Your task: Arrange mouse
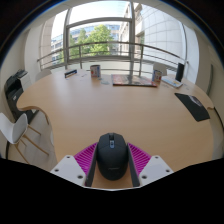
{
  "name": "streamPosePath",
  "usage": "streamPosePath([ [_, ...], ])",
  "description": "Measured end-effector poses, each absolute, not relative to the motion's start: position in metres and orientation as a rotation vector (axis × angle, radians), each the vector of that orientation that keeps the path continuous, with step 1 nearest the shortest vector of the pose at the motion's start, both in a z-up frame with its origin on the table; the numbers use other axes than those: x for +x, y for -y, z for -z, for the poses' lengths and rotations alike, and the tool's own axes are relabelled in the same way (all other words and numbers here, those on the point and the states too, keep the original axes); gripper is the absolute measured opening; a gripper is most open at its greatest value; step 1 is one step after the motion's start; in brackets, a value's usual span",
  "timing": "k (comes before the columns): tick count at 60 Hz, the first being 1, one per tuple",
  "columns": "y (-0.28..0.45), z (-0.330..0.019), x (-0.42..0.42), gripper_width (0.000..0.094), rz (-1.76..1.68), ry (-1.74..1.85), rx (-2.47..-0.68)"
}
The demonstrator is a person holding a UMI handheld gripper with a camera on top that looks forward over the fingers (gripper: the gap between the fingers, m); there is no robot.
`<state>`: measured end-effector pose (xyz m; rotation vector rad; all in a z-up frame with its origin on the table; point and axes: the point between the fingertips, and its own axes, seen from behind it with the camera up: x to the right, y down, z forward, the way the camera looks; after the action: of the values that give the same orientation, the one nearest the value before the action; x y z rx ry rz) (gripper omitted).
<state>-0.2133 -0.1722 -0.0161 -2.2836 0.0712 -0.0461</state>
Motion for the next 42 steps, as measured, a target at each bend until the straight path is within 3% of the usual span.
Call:
streamPosePath([
  [13, 0.167, 0.016, -0.221, 0.0407, 0.018, -0.006, -2.313],
  [18, 0.165, -0.002, -0.227, 0.038, -0.029, 0.037, -2.293],
  [25, 0.144, -0.082, -0.223, 0.0379, -0.105, 0.089, -2.154],
  [34, 0.097, -0.219, -0.152, 0.0378, -0.171, 0.095, -1.911],
  [42, 0.041, -0.276, -0.018, 0.0378, -0.161, 0.007, -1.829],
])
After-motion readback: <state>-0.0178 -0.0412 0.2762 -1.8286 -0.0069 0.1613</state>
